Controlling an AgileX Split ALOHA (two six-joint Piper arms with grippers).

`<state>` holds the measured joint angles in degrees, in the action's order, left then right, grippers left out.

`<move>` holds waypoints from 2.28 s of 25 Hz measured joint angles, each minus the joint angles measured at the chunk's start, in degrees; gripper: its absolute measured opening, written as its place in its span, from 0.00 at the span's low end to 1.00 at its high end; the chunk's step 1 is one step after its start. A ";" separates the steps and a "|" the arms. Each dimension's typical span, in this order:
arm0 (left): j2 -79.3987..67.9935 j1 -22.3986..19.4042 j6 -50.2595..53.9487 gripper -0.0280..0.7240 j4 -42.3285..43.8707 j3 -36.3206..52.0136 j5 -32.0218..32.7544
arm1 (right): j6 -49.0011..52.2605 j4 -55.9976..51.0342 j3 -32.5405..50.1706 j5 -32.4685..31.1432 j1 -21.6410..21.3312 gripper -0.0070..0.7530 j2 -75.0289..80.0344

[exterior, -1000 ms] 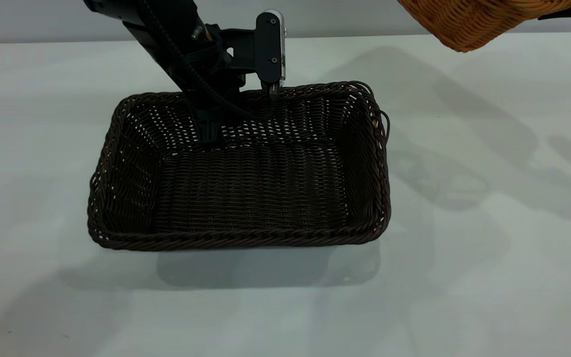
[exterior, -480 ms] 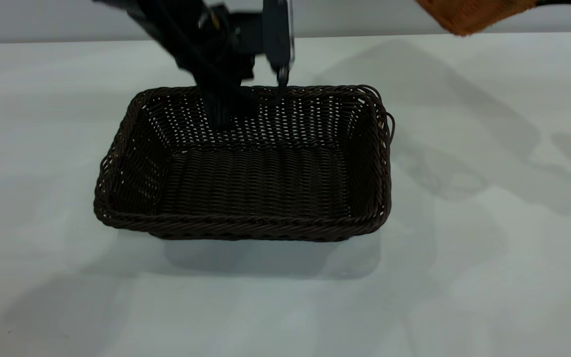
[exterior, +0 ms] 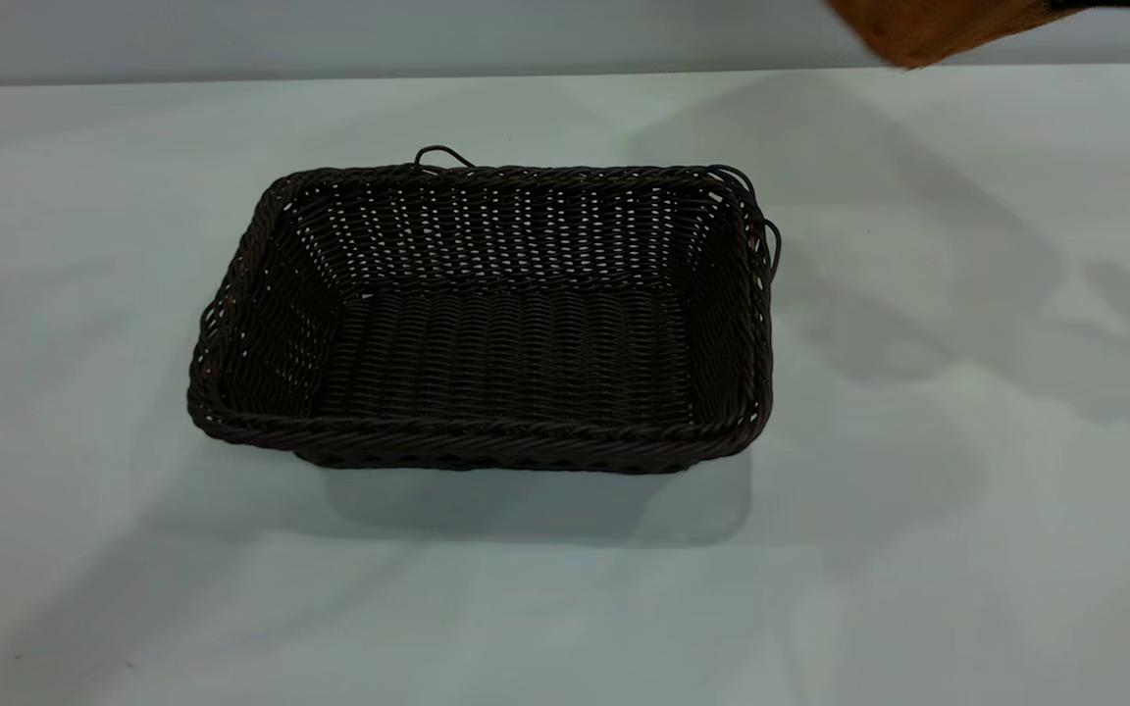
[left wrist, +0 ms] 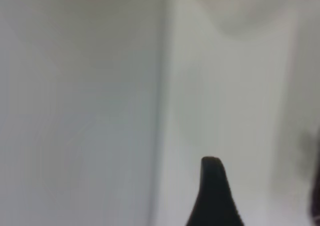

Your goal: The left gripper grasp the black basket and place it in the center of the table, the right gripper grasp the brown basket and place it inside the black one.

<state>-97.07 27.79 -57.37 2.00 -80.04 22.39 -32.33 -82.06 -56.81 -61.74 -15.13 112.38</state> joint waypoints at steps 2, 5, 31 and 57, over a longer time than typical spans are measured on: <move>6.53 -1.32 2.09 0.66 0.05 0.00 0.34 | -0.11 3.57 -0.05 0.26 4.59 0.10 -0.05; 13.99 -3.63 5.79 0.66 0.05 0.00 0.35 | -0.24 10.01 -0.11 3.57 12.81 0.10 -0.05; 26.60 -5.72 16.56 0.66 0.09 0.06 12.92 | 13.06 38.06 -19.50 8.73 31.09 0.37 13.24; 53.03 -5.72 48.33 0.66 -2.83 5.54 44.50 | 22.47 53.96 -20.59 -8.51 32.85 0.59 -34.99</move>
<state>-44.04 22.07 -9.04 -0.83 -74.51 66.89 -9.86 -28.10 -77.41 -70.25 17.73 77.39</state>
